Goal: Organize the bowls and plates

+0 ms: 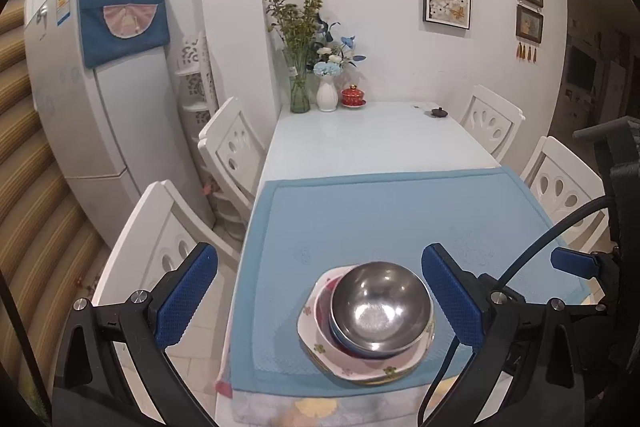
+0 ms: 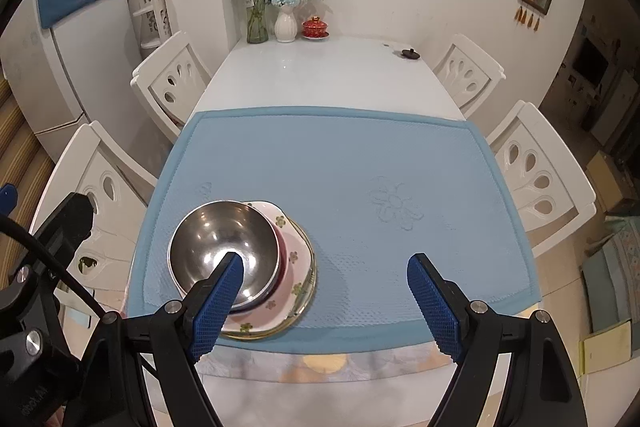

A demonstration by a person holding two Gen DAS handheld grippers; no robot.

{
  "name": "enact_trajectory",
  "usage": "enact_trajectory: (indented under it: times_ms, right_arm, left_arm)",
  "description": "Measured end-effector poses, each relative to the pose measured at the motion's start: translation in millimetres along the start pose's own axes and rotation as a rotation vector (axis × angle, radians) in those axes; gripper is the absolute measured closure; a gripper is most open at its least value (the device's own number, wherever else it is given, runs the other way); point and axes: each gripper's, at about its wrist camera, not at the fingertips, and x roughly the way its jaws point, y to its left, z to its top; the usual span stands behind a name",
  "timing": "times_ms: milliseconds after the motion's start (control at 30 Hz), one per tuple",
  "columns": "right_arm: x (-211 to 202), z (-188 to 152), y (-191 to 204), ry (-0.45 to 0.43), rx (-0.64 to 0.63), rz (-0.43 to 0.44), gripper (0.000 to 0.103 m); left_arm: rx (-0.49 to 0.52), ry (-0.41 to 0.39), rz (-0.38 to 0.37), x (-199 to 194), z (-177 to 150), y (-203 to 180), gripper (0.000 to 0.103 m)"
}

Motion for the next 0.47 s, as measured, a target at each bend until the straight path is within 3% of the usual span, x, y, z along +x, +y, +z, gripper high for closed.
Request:
enact_trajectory:
  times_ms: [467]
  right_arm:
    - [29,11,9,0.045,0.056,-0.047,0.021]
  left_arm:
    - [0.021,0.015,-0.052,35,7,12,0.001]
